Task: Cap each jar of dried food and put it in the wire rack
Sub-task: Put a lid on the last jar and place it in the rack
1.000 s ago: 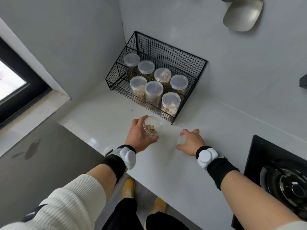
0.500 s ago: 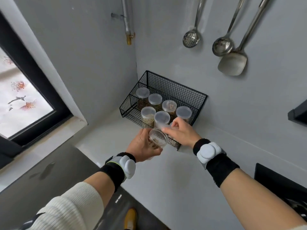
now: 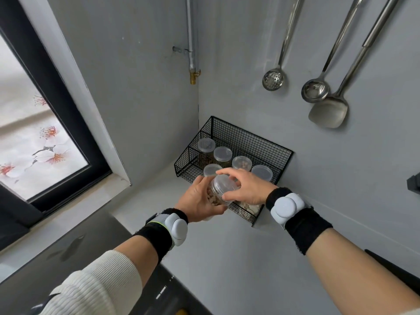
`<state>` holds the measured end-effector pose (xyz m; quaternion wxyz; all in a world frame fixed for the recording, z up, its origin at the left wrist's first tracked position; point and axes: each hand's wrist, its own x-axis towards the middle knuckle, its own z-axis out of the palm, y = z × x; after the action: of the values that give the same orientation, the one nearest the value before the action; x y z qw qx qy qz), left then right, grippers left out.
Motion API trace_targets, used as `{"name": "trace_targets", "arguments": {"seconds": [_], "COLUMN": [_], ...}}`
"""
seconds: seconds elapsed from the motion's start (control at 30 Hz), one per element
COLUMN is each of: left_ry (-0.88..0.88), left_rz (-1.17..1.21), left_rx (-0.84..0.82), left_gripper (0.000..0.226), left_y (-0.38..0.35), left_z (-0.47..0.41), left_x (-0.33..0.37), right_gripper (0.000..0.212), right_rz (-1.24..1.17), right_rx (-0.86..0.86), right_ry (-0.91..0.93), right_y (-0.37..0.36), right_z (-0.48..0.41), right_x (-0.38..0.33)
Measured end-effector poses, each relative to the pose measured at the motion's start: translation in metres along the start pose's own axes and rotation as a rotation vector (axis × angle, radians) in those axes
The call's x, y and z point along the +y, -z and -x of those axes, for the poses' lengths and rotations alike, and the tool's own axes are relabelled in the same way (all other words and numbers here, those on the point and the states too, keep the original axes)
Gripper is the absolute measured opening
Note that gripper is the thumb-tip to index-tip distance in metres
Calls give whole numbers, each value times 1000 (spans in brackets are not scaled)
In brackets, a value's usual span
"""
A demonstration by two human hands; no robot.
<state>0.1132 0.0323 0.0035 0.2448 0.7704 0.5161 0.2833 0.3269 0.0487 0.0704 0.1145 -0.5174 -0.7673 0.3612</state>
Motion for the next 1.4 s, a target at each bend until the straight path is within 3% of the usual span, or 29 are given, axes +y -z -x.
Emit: {"name": "trace_targets", "arguments": {"seconds": [0.23, 0.33, 0.47, 0.53, 0.6, 0.67, 0.83, 0.97, 1.07, 1.17, 1.3, 1.4], "left_ry": [-37, -57, -75, -68, -77, -89, -117, -101, -120, -131, -131, -137], "left_rz": [-10, -10, 7, 19, 20, 18, 12, 13, 8, 0, 15, 3], "left_rx": [8, 0, -5, 3, 5, -8, -26, 3, -5, 2, 21, -13], "left_gripper": [89, 86, 86, 88, 89, 91, 88, 94, 89, 79, 89, 86], "left_y": [7, 8, 8, 9, 10, 11, 13, 16, 18, 19, 21, 22], "left_z": [-14, -19, -25, -28, -32, -36, -45, -54, -59, -62, -66, -70], "left_x": [-9, -12, -15, -16, -18, -18, -18, -20, -20, -23, -28, -29], "right_gripper": [71, 74, 94, 87, 65, 75, 77, 93, 85, 95, 87, 85], "right_rz": [93, 177, 248, 334, 258, 186, 333, 205, 215, 169, 198, 272], "right_rx": [49, 98, 129, 164, 92, -36, 124, 30, 70, 120, 106, 165], "right_ry": [-48, -195, -404, -337, -196, -116, -247, -224, -287, -381, -261, -334], "right_y": [4, 7, 13, 20, 27, 29, 21, 27, 22, 22, 29, 26], "right_z": [-14, -16, -18, -21, -23, -25, -41, -42, -46, -51, -54, -58], "right_x": [-9, -21, -34, -31, -27, -29, -26, -30, -36, -36, -38, -38]}}
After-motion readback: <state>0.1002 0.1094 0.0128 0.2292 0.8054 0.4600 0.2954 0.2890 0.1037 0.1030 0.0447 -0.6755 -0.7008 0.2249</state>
